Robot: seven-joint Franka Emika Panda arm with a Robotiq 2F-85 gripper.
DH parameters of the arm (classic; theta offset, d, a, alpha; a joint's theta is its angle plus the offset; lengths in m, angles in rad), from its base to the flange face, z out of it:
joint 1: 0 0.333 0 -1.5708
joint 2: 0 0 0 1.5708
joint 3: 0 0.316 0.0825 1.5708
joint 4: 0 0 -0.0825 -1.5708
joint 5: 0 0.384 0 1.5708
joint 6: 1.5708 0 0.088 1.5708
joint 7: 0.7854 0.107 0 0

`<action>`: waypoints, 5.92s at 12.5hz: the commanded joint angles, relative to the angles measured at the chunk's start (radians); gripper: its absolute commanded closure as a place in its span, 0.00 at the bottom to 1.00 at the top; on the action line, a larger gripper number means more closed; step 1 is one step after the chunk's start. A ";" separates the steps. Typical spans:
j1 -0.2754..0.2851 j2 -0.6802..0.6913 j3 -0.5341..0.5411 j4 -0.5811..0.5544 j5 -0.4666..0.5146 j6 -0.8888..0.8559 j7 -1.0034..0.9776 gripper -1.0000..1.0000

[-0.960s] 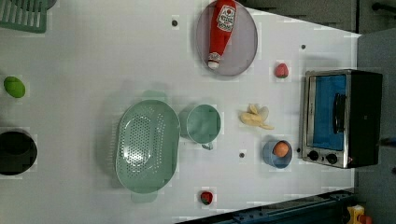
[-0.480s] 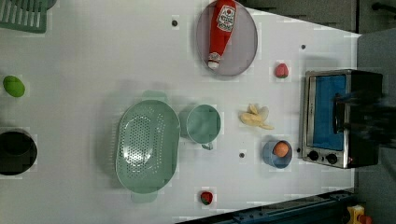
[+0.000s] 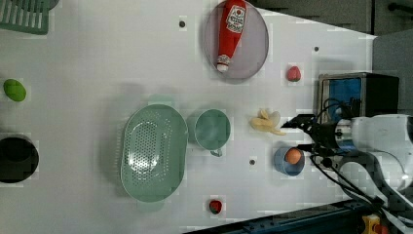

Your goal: Pick Banana and place it in mug.

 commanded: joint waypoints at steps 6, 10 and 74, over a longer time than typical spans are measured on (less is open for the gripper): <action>0.001 0.221 0.001 0.015 0.021 0.290 -0.013 0.00; 0.001 0.284 0.006 0.018 0.021 0.333 -0.013 0.17; 0.034 -0.358 -0.059 0.536 0.055 -0.761 0.000 0.00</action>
